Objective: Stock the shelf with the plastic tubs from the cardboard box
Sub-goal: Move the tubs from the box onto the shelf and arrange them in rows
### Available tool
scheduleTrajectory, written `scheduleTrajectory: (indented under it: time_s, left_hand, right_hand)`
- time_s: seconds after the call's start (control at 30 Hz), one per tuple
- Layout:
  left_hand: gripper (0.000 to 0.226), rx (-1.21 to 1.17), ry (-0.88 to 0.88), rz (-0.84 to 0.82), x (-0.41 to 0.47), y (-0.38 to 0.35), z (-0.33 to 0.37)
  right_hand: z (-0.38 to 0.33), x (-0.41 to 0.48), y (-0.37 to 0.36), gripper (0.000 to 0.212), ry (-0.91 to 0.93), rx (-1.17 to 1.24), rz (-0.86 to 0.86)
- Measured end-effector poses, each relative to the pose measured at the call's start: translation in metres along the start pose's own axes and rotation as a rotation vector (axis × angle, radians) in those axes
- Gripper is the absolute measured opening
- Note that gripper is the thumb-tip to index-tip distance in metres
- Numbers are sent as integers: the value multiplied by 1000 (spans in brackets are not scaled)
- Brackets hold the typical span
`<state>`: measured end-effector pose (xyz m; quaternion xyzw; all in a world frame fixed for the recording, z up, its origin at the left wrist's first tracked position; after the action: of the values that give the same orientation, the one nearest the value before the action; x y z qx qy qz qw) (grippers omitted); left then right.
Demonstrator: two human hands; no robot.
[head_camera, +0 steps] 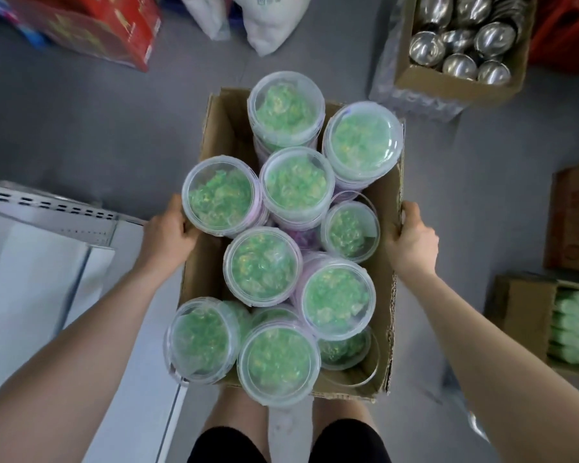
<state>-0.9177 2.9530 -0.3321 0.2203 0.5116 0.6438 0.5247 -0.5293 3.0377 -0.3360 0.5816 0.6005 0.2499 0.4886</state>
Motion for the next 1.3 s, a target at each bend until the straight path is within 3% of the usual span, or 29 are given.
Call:
scheduleTrajectory:
  time_s: [0.3,0.6,0.77,0.83,0.9,1.0,1.3]
  left_hand:
    - [35,-59,-49,-16,14,-12,-23]
    - [23,-143,5,22,-7,12,-24]
    - [27,-353,159,24,-18,26,-13]
    - [36,-355,182,-14,-15,31,3]
    - [41,-332,194,-70,-11,30,15]
    - [31,-335,236,-104,-6,26,22]
    - [22,-489,306,-66,-9,36,33]
  right_hand:
    - [-1,-9,-21,31,-118,20,79]
    - [-18,-24,-2,35,-152,-30,1]
    - [-56,-32,21,31,2,77,136]
    - [-81,-29,21,25,83,122,87]
    - [-104,-23,12,33,76,154,-53]
    - [-127,-18,-9,42,6,153,-205]
    - [-128,-14,-22,32,-183,452,-261]
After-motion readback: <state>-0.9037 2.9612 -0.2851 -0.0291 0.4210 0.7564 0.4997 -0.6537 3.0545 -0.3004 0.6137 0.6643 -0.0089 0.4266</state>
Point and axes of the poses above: each hand's wrist, its own x-axis towards the middle knuckle, its own y-axis out of the back of the hand, z = x × y, the point moved 4 cm from there along x, towards the middle knuckle, and after that the axes turned 4 degrees about x, right-handed, at the moved point
